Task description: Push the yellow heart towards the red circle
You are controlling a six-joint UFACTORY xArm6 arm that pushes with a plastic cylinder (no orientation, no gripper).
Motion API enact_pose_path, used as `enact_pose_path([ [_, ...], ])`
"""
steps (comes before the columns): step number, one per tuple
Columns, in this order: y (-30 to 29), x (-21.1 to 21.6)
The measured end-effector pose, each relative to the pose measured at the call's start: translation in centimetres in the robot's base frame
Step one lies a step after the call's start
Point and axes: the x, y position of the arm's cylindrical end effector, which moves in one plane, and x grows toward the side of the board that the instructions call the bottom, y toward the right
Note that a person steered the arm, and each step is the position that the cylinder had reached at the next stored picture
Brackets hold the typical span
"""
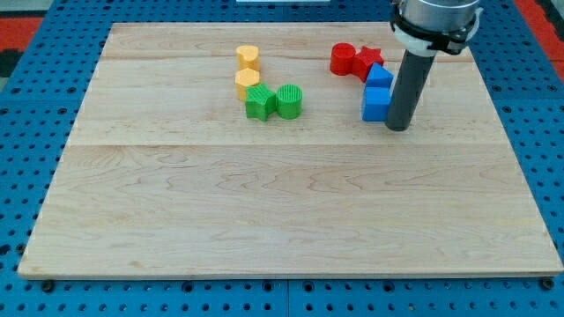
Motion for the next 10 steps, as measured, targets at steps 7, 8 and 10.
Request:
enact_pose_path([
  [7, 18.5, -9.7],
  [8, 19.4, -9.6],
  [10, 18.0, -8.3],
])
